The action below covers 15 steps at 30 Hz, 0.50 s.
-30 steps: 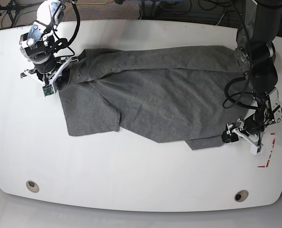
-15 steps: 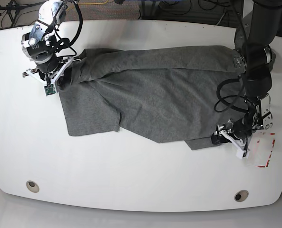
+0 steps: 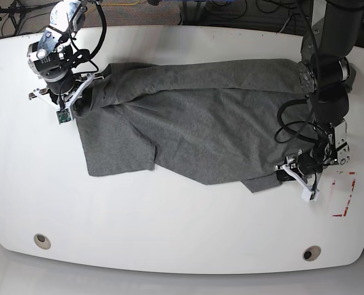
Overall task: Fold the T-shirt properly
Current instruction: 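Release and regrasp the shirt corner with the left gripper, then lift the shirt up with both grippers and shake it out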
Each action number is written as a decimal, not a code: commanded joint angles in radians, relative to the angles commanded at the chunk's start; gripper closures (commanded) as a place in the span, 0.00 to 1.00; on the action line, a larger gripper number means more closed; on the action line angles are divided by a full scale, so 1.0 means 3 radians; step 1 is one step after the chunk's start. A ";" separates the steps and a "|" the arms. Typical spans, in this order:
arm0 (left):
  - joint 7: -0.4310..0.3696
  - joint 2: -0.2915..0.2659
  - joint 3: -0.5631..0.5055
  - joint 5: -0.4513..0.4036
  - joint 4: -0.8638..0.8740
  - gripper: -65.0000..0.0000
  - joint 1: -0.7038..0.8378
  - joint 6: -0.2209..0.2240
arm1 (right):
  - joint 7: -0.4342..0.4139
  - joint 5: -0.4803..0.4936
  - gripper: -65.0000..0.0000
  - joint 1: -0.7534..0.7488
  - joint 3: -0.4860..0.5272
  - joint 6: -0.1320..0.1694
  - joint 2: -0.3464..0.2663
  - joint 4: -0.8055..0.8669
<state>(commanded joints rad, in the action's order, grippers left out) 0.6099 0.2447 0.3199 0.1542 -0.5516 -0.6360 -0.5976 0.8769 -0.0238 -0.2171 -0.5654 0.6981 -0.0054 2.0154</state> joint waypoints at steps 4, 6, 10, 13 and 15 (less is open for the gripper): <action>0.0266 0.0010 0.0210 0.0082 -0.0425 1.00 0.0066 0.0000 | 0.0000 0.0000 1.00 0.0000 0.0000 0.0000 0.0000 0.0005; 0.0404 0.0010 0.0322 0.0107 -0.0696 1.00 0.0169 0.0000 | 0.0000 0.0000 1.00 0.0020 0.0000 0.0000 -0.0010 0.0005; 0.0675 0.0010 0.0394 0.0128 -0.1330 1.00 0.0292 0.0000 | 0.0000 -0.0015 1.00 0.0107 0.0000 0.0000 -0.0010 -0.0005; 0.0890 0.0010 0.0399 0.0128 -0.1729 1.00 0.0353 0.0000 | 0.0000 -0.0015 1.00 0.0138 0.0005 0.0000 -0.0015 -0.0010; 0.0982 0.0010 0.0399 0.0133 -0.1933 1.00 0.0389 0.0000 | 0.0000 -0.0015 1.00 0.0194 0.0041 0.0000 -0.0015 -0.0010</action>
<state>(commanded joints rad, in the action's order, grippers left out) 0.9045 0.2478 0.4396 0.1941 -1.1316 -0.5194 -0.5976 0.8769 -0.0284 -0.1588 -0.5531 0.6981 -0.0100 2.0123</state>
